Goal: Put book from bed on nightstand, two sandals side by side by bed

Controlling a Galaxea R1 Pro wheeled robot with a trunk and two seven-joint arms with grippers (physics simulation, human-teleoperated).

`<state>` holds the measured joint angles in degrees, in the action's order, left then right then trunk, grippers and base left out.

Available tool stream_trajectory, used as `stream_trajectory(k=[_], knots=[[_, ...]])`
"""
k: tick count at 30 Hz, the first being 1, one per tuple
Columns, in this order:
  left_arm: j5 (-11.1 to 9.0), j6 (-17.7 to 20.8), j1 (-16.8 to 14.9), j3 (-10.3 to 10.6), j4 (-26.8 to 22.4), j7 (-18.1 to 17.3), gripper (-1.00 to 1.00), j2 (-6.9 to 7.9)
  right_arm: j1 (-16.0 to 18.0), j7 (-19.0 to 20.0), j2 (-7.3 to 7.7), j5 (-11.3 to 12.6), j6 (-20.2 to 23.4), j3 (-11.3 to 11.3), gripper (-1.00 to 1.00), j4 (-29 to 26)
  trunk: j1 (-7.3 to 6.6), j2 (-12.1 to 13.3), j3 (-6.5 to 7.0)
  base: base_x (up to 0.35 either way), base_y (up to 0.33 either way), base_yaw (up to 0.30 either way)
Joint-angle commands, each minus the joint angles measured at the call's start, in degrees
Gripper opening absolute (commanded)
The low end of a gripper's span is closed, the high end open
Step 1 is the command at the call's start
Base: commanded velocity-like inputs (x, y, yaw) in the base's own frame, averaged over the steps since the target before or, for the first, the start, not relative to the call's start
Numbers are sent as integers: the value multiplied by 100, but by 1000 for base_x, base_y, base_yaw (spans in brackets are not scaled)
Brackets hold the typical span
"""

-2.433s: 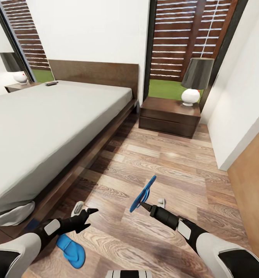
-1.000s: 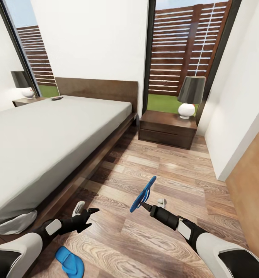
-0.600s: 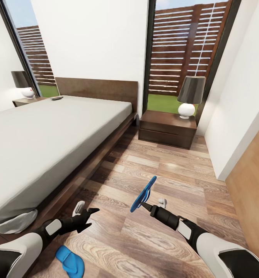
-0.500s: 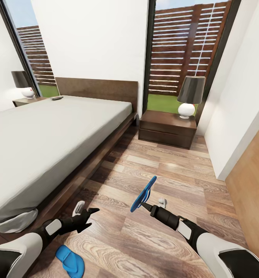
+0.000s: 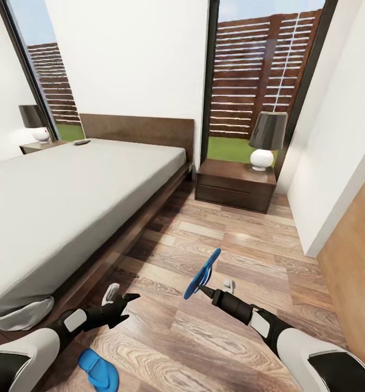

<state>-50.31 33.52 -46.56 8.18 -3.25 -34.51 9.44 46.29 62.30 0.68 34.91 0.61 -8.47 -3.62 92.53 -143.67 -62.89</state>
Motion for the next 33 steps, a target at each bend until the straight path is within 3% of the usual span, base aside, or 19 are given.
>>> stream_trajectory(k=[1, 8, 16, 33], knots=[[-58, 30, -2, 48, -1, -6, 100, 1, 3, 13, 2, 51, 8, -50, -100, 2, -4, 0, 18, 0, 0, 0], [-57, 27, -2, 44, -1, 3, 100, -3, 3, 11, 2, 51, 9, -50, -100, 2, -22, 9, 173, 0, 0, 0], [-57, 23, -2, 44, -1, -4, 100, -3, 3, 11, 2, 55, 2, -50, -100, 2, -22, 9, 173, 0, 0, 73], [-57, 21, -2, 43, -1, -15, 100, -3, 3, 10, -6, 43, 0, -50, -100, 2, -22, 9, 173, 0, 0, 203]])
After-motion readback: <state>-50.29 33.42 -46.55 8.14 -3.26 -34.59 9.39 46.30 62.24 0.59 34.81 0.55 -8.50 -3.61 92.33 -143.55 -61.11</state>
